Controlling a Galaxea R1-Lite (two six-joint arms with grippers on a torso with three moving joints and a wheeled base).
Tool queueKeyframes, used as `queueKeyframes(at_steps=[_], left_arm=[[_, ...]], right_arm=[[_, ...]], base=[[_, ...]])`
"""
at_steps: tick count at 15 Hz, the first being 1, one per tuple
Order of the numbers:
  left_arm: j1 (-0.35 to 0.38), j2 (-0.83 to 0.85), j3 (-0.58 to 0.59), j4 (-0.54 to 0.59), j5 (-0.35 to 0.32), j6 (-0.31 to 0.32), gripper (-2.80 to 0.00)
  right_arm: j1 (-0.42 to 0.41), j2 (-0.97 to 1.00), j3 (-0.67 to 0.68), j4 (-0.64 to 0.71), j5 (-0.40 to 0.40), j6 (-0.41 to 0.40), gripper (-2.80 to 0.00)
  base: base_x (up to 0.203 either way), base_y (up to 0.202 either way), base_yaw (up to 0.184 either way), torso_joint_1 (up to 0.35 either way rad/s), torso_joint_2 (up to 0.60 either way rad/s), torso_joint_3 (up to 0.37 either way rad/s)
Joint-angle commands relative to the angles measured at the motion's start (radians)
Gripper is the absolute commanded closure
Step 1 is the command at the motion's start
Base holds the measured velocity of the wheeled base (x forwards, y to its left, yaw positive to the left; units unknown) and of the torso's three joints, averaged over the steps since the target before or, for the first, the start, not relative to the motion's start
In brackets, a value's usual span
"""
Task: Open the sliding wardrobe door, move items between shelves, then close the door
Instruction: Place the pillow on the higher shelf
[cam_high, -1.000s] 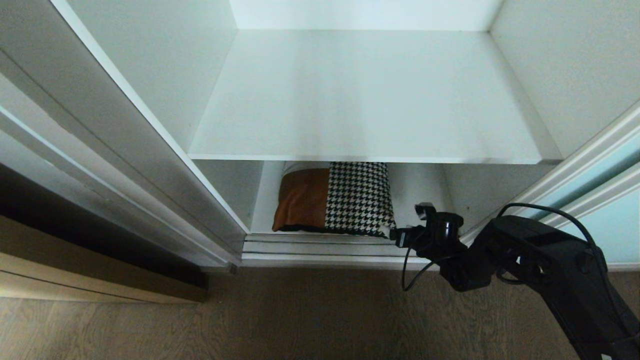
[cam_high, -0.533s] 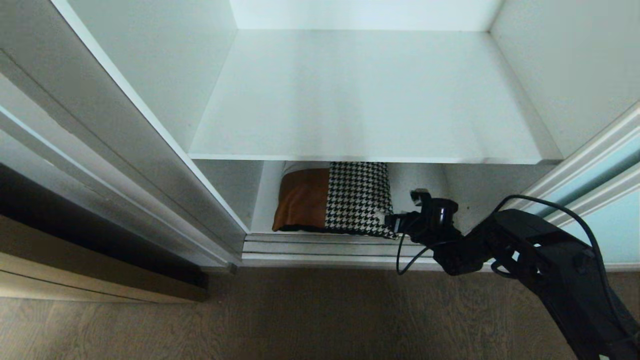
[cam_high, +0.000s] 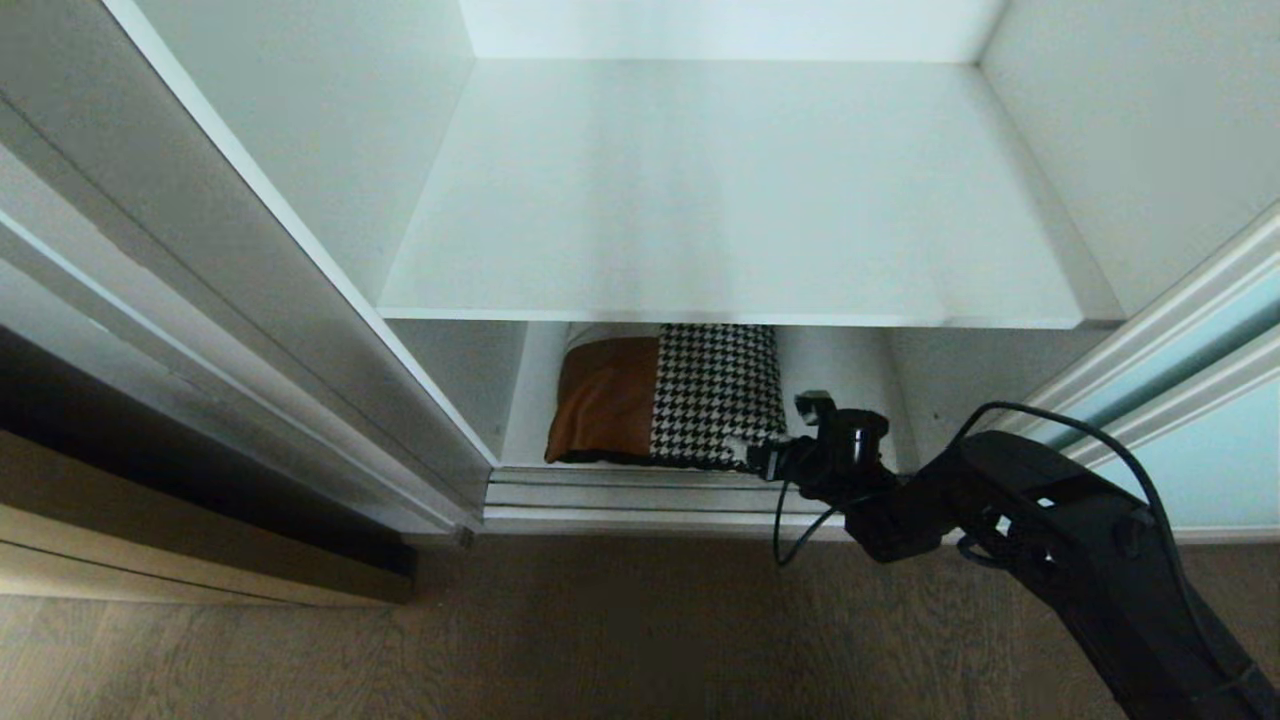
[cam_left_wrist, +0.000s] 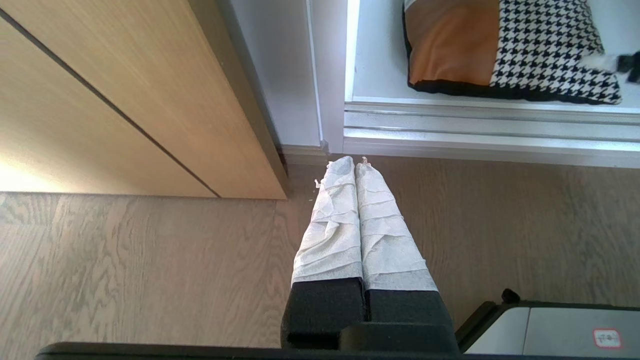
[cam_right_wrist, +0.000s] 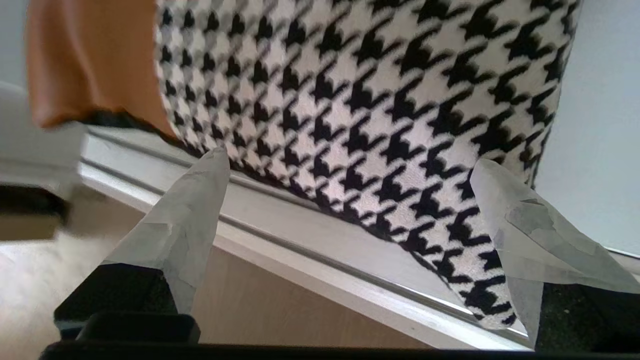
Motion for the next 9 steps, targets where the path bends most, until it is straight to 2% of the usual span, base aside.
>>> queueKeyframes(at_steps=[1, 6, 7, 9], left_arm=[[-0.001, 0.002, 0.002, 0.0, 0.0, 0.0, 0.0], [0.001, 0.002, 0.002, 0.0, 0.0, 0.0, 0.0], [0.0, 0.002, 0.002, 0.0, 0.0, 0.0, 0.0], [0.001, 0.002, 0.002, 0.0, 0.0, 0.0, 0.0]], right_arm=[[0.0, 0.029, -0.034, 0.012, -0.001, -0.02, -2.8], [-0.009, 0.11, -0.223, 0.128, -0.034, -0.077, -2.8], [-0.01, 0.126, -0.253, 0.154, -0.04, -0.11, -2.8], [-0.012, 0.12, -0.26, 0.225, -0.054, -0.146, -2.8]], base=[[0.0, 0.0, 0.0, 0.0, 0.0, 0.0], [0.0, 0.0, 0.0, 0.0, 0.0, 0.0], [0.0, 0.0, 0.0, 0.0, 0.0, 0.0], [0.0, 0.0, 0.0, 0.0, 0.0, 0.0]])
